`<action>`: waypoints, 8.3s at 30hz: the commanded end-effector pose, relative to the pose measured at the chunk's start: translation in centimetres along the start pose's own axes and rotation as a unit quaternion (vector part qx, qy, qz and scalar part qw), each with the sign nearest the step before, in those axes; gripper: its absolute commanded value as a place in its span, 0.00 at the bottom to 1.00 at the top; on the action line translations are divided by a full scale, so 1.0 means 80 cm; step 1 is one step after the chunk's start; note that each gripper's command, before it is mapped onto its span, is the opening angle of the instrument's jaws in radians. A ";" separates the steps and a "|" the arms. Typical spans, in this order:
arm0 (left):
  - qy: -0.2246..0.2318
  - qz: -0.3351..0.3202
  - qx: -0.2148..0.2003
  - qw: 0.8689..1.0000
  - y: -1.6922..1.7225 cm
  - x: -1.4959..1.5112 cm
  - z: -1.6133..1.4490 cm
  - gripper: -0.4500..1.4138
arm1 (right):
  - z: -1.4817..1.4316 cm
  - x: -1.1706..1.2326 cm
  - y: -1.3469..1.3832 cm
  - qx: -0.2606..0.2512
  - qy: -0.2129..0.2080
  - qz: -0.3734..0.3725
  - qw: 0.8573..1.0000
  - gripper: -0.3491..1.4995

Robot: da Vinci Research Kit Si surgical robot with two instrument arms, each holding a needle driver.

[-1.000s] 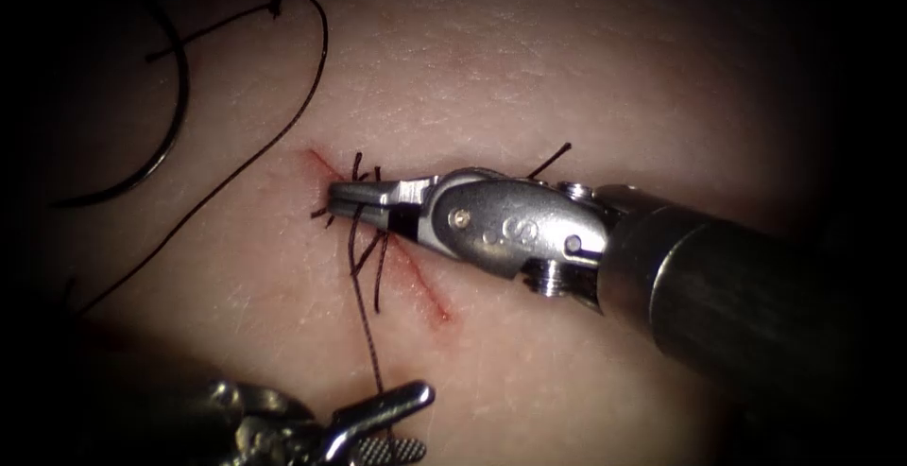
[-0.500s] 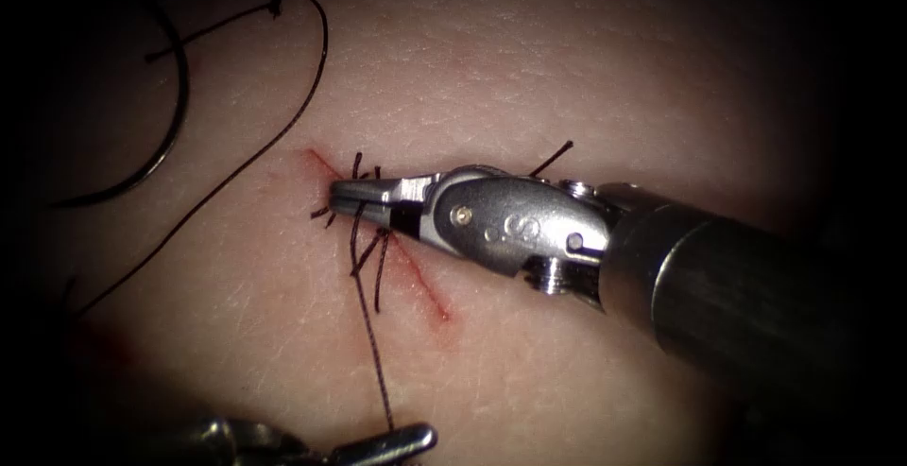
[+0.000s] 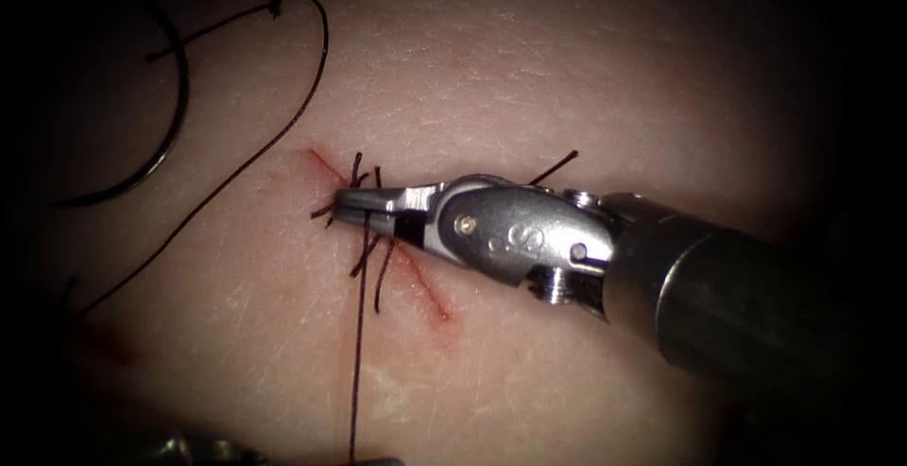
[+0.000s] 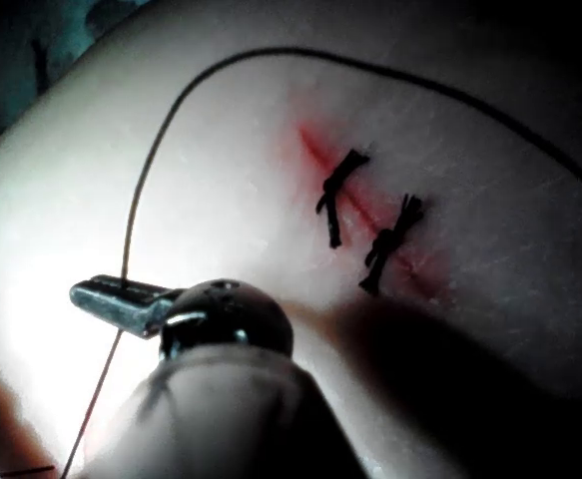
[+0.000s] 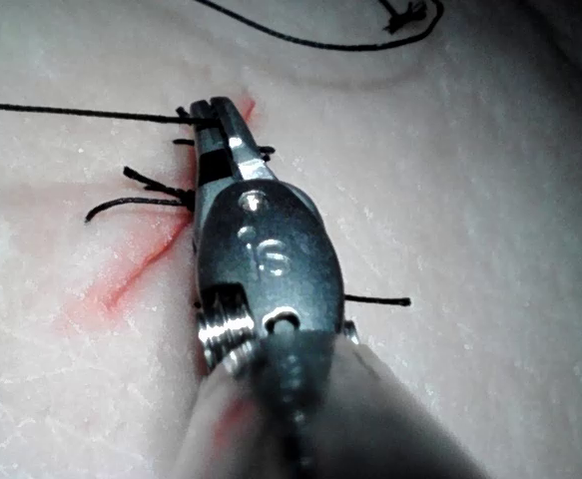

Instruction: Wound Closure

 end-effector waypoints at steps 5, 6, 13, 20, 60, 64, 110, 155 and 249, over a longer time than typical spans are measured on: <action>-0.018 -0.016 -0.015 1.000 -0.0010 -0.0019 -0.0048 0.00 | -0.0013 -0.0002 -0.0032 -0.005 -0.001 0.003 1.000 0.00; -0.021 -0.019 -0.015 0.999 -0.0014 -0.0024 -0.0056 0.00 | -0.0016 -0.0001 -0.0036 -0.007 -0.001 0.003 1.000 0.00; -0.034 -0.032 -0.018 0.999 -0.0040 -0.0045 -0.0076 0.00 | -0.0038 0.0006 -0.0045 -0.018 -0.011 0.021 1.000 0.24; -0.042 -0.032 -0.019 0.998 -0.0068 -0.0052 -0.0059 0.00 | -0.0072 0.0048 -0.0054 -0.055 -0.057 0.068 0.995 0.99; -0.013 -0.015 -0.054 0.998 -0.0076 -0.0031 -0.0040 0.00 | 0.0017 0.0161 -0.0056 0.114 -0.042 -0.234 0.965 0.00; -0.009 -0.015 -0.055 0.998 -0.0075 -0.0032 -0.0047 0.32 | -0.0011 0.0140 -0.0046 0.101 -0.050 -0.236 0.965 0.00; -0.022 -0.031 0.014 0.999 -0.0068 0.0011 0.0003 0.58 | -0.0004 0.0059 -0.0037 0.040 -0.138 -0.122 0.982 0.00; -0.131 -0.008 -0.022 0.991 -0.0041 -0.0043 -0.0134 0.00 | -0.0057 0.0136 0.0089 -0.016 -0.078 -0.007 0.997 0.00; 0.133 -0.152 -0.009 0.979 -0.0095 -0.0130 -0.0029 0.00 | 0.0026 0.0034 -0.0076 0.082 0.013 0.132 0.988 0.00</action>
